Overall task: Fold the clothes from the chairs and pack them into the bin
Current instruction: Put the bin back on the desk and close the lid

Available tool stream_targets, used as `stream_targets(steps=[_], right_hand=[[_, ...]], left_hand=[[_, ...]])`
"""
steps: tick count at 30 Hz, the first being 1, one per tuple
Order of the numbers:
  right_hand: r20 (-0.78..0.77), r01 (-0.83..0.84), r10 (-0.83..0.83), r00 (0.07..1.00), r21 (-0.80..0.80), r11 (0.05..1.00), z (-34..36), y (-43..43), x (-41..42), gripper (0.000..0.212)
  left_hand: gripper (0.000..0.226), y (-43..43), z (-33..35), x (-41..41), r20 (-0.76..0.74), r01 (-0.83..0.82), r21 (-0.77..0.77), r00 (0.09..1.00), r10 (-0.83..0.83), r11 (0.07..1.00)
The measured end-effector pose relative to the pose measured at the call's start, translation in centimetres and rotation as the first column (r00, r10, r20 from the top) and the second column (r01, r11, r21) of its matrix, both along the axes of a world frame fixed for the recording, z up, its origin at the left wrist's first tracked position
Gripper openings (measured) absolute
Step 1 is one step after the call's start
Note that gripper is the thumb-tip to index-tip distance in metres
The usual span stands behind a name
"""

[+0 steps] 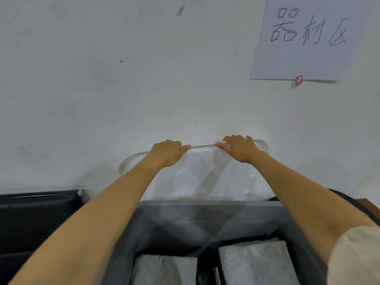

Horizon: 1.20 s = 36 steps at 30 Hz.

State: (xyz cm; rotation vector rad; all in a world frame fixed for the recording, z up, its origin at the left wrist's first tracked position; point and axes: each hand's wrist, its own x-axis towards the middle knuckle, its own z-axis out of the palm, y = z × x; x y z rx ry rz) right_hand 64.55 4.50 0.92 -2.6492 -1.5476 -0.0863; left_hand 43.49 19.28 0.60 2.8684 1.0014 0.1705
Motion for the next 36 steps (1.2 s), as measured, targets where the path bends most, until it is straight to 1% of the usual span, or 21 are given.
stream_targets(steps=[1, 2, 5, 8, 10, 14, 18, 21, 23, 28, 31, 36], right_hand=[[-0.008, -0.003, 0.003, 1.000, -0.006, 1.000, 0.2, -0.2, -0.2, 0.064], [-0.012, -0.006, 0.006, 1.000, -0.002, 1.000, 0.3, -0.6, -0.5, 0.063], [0.023, 0.012, -0.013, 1.000, 0.079, 0.997, 1.1, -2.1, -1.8, 0.064], [0.047, 0.032, -0.040, 0.998, 0.149, 0.988, 3.0, -4.8, -3.2, 0.069], [0.042, 0.038, -0.046, 0.998, 0.161, 0.986, 4.4, -7.3, -4.2, 0.072], [0.027, 0.035, -0.040, 0.999, 0.152, 0.988, 5.5, -13.3, -7.2, 0.072], [0.031, 0.032, -0.039, 0.999, 0.199, 0.979, 5.5, -19.1, -11.3, 0.070], [0.009, 0.034, -0.037, 0.999, 0.257, 0.966, 4.7, -22.9, -14.3, 0.066], [-0.023, 0.024, -0.019, 1.000, 0.265, 0.964, 3.5, -25.2, -16.1, 0.062], [-0.035, -0.016, 0.026, 0.999, 0.265, 0.964, 0.8, -30.4, -20.3, 0.059], [-0.047, -0.021, 0.034, 0.998, 0.252, 0.968, -0.9, -32.4, -23.0, 0.061], [-0.088, -0.009, 0.030, 0.996, 0.232, 0.973, -4.0, -34.5, -26.7, 0.059]], left_hand=[[0.060, -0.3, 0.0, -0.2, -0.005, -0.002, 0.011, 1.000, 0.002, 1.000], [0.061, -0.6, -0.2, -0.4, -0.012, 0.001, 0.056, 1.000, 0.000, 0.998], [0.059, -1.8, 0.7, -1.2, -0.011, 0.011, 0.230, 1.000, -0.009, 0.973], [0.057, -4.0, 3.1, -2.4, -0.002, 0.017, 0.255, 1.000, -0.017, 0.967], [0.058, -6.0, 4.3, -3.4, 0.010, 0.024, 0.280, 1.000, -0.027, 0.960], [0.058, -11.2, 4.5, -6.1, 0.071, 0.010, 0.315, 0.997, -0.035, 0.949], [0.052, -16.8, 4.3, -9.9, 0.126, -0.010, 0.344, 0.991, -0.036, 0.939], [0.049, -20.8, 3.2, -13.2, 0.171, -0.031, 0.345, 0.985, -0.030, 0.938], [0.048, -23.1, 1.9, -15.1, 0.187, -0.032, 0.326, 0.982, -0.031, 0.945], [0.047, -27.8, -0.6, -19.5, 0.197, 0.016, 0.179, 0.979, -0.052, 0.984], [0.049, -29.6, -2.2, -22.1, 0.168, 0.047, 0.104, 0.984, -0.064, 0.993], [0.051, -31.6, -5.0, -25.5, 0.099, 0.074, 0.076, 0.992, -0.081, 0.994]])
